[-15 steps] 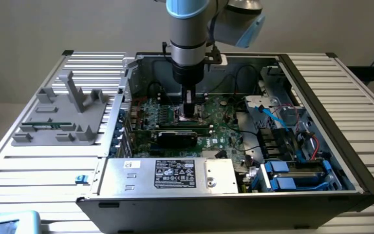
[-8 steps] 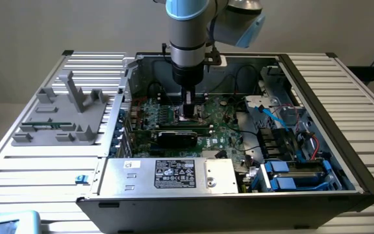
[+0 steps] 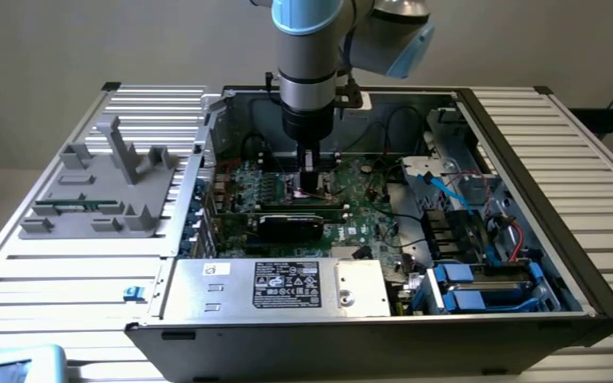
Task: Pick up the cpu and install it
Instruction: 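Place the cpu into insertion slot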
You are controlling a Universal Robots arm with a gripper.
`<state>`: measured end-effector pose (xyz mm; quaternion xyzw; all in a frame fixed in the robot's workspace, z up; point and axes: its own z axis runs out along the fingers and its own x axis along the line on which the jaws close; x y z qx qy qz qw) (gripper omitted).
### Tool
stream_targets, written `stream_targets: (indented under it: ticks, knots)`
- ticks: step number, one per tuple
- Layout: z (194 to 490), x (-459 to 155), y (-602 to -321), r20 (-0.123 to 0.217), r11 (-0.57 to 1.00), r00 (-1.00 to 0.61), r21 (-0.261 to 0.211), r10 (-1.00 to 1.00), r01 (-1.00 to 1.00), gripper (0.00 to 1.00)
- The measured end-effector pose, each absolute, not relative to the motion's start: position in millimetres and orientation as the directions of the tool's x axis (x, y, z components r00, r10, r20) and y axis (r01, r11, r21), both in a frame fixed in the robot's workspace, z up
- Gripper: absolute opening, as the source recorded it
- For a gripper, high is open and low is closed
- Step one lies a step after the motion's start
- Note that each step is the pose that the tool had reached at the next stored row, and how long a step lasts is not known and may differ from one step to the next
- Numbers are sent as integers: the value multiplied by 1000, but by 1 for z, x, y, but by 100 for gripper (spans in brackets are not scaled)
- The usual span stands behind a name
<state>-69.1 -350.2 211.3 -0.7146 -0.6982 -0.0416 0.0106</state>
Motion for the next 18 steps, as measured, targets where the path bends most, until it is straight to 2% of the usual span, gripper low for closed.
stream_targets:
  ticks: [18]
  knots:
    - [211,-69,-350,62,-24,21,43,998,999,55]
